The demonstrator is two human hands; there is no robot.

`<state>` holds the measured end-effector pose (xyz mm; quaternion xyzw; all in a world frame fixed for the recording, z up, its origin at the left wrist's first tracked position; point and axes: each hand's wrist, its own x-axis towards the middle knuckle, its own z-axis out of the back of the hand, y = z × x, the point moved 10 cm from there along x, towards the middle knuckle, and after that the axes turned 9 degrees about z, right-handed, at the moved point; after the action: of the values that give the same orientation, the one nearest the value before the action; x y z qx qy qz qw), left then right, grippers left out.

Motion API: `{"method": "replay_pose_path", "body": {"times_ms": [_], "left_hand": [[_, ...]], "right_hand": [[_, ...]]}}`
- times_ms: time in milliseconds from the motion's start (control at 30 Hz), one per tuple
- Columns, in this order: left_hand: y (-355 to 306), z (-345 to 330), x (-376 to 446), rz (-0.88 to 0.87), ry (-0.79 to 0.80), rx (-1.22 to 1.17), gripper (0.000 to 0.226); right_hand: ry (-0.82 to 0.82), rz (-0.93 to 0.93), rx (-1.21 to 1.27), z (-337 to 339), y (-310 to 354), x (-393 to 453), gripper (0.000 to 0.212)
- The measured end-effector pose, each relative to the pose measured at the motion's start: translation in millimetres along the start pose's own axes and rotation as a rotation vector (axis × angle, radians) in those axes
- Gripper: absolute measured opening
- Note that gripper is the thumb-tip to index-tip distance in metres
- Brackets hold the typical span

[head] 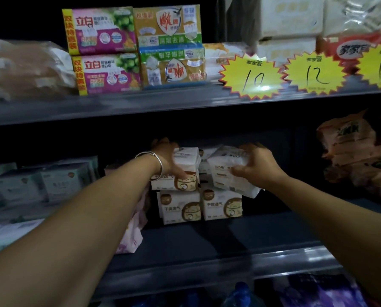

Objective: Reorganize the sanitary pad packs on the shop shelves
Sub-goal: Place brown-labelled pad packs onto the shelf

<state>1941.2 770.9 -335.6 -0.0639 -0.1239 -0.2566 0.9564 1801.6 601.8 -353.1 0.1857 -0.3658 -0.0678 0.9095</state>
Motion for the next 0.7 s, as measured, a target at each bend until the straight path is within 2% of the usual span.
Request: {"method": "replay_pose_path", "body": {"times_ms": [233, 400, 567, 700], "left_hand": [[2, -29, 48, 0.019, -0.030, 0.046, 0.092], [11, -50, 86, 0.039, -0.061, 0.005, 0.095], [5, -78, 106, -0.015, -0.090, 0.000, 0.072], [7, -85, 110, -0.010, -0.123, -0.011, 0.067]], "right_hand": [[0.022, -0.053, -0.009, -24, -18, 29, 0.064], [-0.003, -0.022, 0.065, -44, -32, 50, 0.065], [0.013, 0.037, 0.133, -61, -36, 60, 0.065], [0.020, 0.033, 0.179, -68, -42, 62, 0.067]]}}
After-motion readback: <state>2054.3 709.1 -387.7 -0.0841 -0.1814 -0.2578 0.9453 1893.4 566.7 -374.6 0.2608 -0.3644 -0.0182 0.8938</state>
